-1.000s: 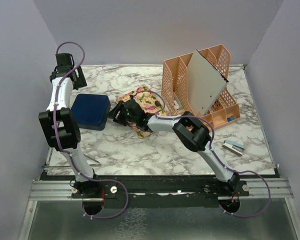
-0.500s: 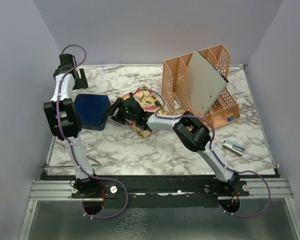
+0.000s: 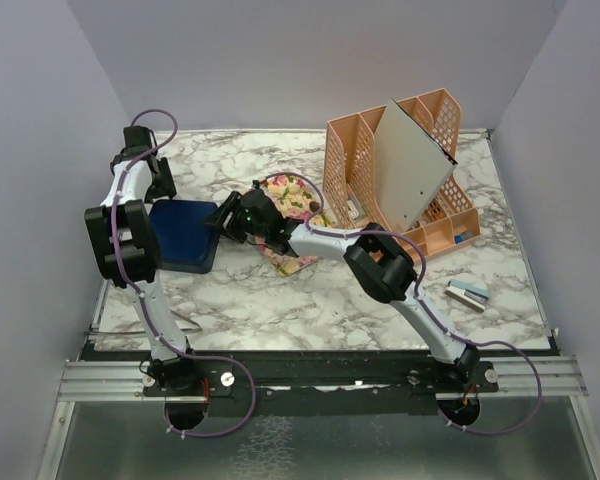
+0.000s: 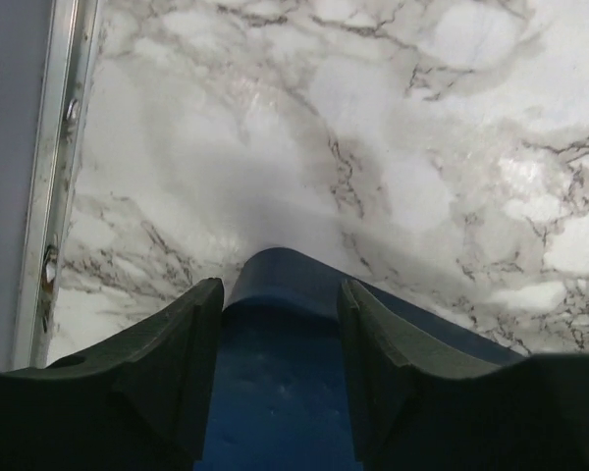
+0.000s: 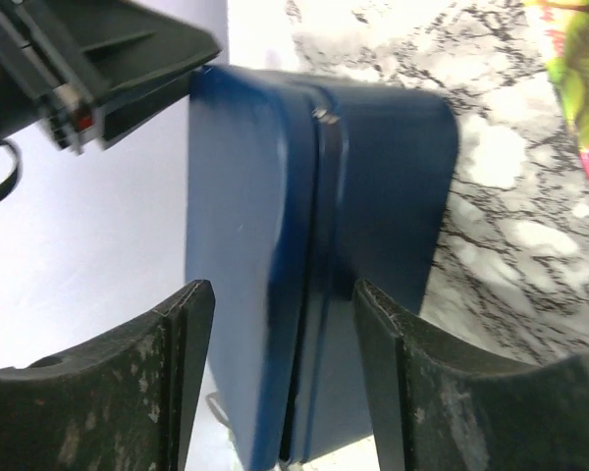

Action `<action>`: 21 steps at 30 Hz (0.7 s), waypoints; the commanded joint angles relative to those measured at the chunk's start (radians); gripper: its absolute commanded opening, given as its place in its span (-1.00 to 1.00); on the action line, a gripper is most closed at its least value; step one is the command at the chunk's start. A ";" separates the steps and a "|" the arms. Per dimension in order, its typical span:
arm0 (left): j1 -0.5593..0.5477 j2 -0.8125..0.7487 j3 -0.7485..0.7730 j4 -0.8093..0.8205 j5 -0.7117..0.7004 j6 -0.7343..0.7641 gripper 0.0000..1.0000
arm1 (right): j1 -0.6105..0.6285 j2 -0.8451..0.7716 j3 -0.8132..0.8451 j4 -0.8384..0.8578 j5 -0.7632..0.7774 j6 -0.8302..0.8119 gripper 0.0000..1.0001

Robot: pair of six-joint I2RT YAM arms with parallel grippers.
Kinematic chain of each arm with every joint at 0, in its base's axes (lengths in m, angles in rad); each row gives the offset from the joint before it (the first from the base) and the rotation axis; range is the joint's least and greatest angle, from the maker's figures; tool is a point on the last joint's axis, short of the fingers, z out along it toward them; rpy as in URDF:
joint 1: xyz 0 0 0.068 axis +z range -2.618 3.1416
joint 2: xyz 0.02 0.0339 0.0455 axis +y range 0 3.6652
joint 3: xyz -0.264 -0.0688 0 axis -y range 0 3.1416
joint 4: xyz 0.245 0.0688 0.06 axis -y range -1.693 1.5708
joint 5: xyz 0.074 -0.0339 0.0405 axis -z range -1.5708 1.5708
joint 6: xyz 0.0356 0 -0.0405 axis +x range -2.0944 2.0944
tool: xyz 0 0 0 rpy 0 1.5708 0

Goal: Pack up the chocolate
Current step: Move the packing box to the center of the board, then close the box lid on the packing box.

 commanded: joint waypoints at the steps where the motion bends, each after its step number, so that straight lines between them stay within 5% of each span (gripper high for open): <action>1: -0.005 -0.103 -0.110 -0.007 0.040 -0.017 0.03 | 0.007 0.038 0.025 -0.075 -0.011 -0.040 0.21; 5: -0.006 -0.132 -0.112 -0.004 0.129 -0.032 0.19 | 0.020 0.018 -0.010 -0.108 0.011 -0.082 0.01; 11: -0.006 -0.187 -0.115 -0.008 0.227 -0.062 0.48 | 0.024 -0.001 -0.096 -0.020 0.031 -0.060 -0.62; 15: -0.006 -0.204 -0.141 -0.026 0.173 -0.046 0.49 | 0.022 -0.017 -0.079 -0.018 0.068 -0.113 -0.62; 21: -0.006 -0.229 -0.170 -0.065 -0.057 0.013 0.48 | 0.022 -0.059 -0.086 -0.036 0.047 -0.130 -0.21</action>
